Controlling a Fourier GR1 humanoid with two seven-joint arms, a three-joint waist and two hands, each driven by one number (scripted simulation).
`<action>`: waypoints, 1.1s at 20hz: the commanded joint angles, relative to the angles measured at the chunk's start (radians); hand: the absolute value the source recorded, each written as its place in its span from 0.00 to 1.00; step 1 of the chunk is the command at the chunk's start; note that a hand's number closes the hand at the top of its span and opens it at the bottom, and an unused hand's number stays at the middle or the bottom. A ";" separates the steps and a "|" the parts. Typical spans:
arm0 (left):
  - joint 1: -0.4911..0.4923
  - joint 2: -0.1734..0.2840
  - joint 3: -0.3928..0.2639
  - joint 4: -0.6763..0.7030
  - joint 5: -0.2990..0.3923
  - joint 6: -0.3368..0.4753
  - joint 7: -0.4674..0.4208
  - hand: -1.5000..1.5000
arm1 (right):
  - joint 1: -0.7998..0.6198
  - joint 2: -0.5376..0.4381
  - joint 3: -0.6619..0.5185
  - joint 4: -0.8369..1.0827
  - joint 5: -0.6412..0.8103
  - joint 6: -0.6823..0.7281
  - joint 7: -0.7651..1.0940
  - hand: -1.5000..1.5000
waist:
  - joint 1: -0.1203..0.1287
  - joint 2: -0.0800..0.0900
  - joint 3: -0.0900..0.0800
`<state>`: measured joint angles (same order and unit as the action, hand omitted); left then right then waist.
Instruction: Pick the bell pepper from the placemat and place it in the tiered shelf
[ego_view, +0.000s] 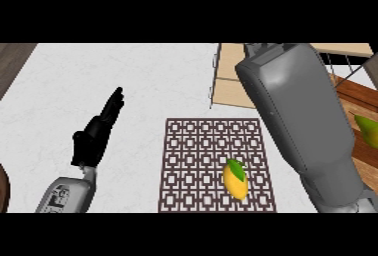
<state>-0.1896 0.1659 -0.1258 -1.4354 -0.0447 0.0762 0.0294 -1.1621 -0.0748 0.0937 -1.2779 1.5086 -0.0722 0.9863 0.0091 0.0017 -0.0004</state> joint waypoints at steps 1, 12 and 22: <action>-0.020 -0.004 0.016 0.029 0.012 -0.021 -0.005 0.50 | 0.012 0.016 -0.038 0.008 0.016 -0.111 0.039 1.00 | -0.003 0.000 0.000; -0.033 -0.046 -0.001 0.027 -0.033 0.007 0.001 0.50 | 0.090 -0.028 -0.178 0.035 -0.201 -0.403 -0.184 1.00 | -0.006 -0.001 0.000; 0.032 0.005 0.033 -0.052 -0.004 -0.047 0.021 0.50 | 0.153 -0.058 -0.197 0.047 0.045 -0.297 0.065 0.00 | -0.008 -0.007 0.000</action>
<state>-0.1847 0.1496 -0.1002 -1.4234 -0.0633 0.0536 0.0176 -1.0481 -0.1382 -0.1025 -1.1812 1.4783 -0.4065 0.9362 0.0007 -0.0018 -0.0005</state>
